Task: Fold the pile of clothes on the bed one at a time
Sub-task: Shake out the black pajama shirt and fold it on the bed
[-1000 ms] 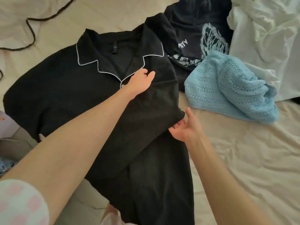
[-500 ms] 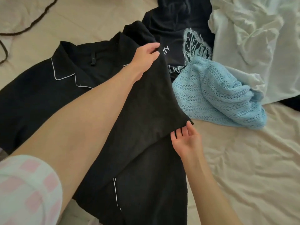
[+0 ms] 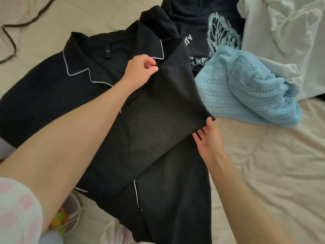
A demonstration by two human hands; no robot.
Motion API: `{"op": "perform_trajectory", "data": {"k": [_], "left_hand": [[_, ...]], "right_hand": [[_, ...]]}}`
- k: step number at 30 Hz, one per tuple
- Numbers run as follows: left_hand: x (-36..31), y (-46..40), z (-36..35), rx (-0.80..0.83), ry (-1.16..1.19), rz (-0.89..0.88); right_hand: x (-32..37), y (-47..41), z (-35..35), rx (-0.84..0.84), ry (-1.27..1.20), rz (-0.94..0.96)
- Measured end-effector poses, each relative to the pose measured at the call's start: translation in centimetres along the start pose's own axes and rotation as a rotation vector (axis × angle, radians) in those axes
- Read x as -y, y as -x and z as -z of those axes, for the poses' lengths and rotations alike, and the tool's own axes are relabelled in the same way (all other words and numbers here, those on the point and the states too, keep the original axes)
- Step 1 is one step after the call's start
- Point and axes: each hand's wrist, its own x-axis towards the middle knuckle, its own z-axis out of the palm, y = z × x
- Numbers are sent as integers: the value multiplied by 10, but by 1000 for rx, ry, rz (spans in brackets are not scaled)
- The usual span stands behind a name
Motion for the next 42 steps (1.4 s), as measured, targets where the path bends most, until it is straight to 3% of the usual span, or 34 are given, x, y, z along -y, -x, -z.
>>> {"op": "perform_trajectory", "data": {"k": [7,11,16,21,25,30,34,39,42], "left_hand": [[54,103,23,-45,1,40],[112,173,43,-115,23,239],[174,242,45,55,42,445],[212,274,47,213,-20,533],[234,303,55,342,81,597],[258,341,73,228,231,614],[276,355,76,260,328,621],[293,352,68,211,514,724],[299,350,63,262,482,719]], "right_hand": [[-49,38,4,4,206,-77],[-94,66,3,-1,325,-160],[-150,98,-5,88,460,-258],[-187,119,-7,97,521,-215],[-224,136,-19,87,555,-280],[-278,145,-32,14,673,-236],[-293,147,-24,-61,794,-204],[-293,147,-10,20,827,-226],[-296,144,-2,66,899,-254]]}}
